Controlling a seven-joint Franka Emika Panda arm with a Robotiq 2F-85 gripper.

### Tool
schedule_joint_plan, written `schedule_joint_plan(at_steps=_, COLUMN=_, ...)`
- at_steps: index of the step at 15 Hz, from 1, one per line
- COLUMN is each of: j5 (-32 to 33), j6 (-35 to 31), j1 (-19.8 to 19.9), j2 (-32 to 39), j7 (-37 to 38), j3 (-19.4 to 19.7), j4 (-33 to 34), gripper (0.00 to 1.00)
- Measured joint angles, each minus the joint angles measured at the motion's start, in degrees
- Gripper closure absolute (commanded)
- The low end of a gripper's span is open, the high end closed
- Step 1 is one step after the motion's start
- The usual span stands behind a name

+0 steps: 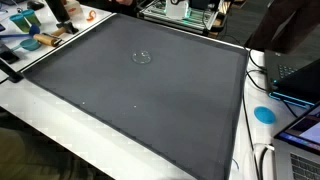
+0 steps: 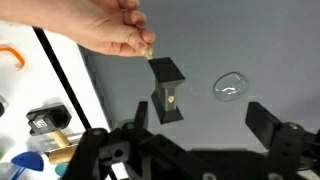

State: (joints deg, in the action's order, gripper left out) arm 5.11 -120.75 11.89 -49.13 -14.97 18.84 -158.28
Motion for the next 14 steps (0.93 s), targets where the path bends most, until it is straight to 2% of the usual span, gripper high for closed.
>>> schedule_joint_plan(at_steps=3, j5=0.0, j6=0.0, j1=0.0, j2=0.2, j7=0.0, j3=-0.1, j4=-0.3, gripper=0.00)
schedule_joint_plan(at_steps=4, j5=0.0, j6=0.0, j1=0.0, j2=0.2, j7=0.0, j3=-0.3, j4=-0.1, gripper=0.03)
schedule_joint_plan(at_steps=5, j5=0.0, j6=0.0, j1=0.0, j2=0.3, j7=0.0, j3=-0.5, j4=0.0, gripper=0.26)
schedule_joint_plan(at_steps=7, j5=0.0, j6=0.0, j1=0.0, j2=0.5, j7=0.0, j3=-0.8, j4=0.3, gripper=0.29)
schedule_joint_plan(at_steps=14, j5=0.0, j6=0.3, j1=0.0, j2=0.5, j7=0.0, j3=-1.2, j4=0.4, gripper=0.85)
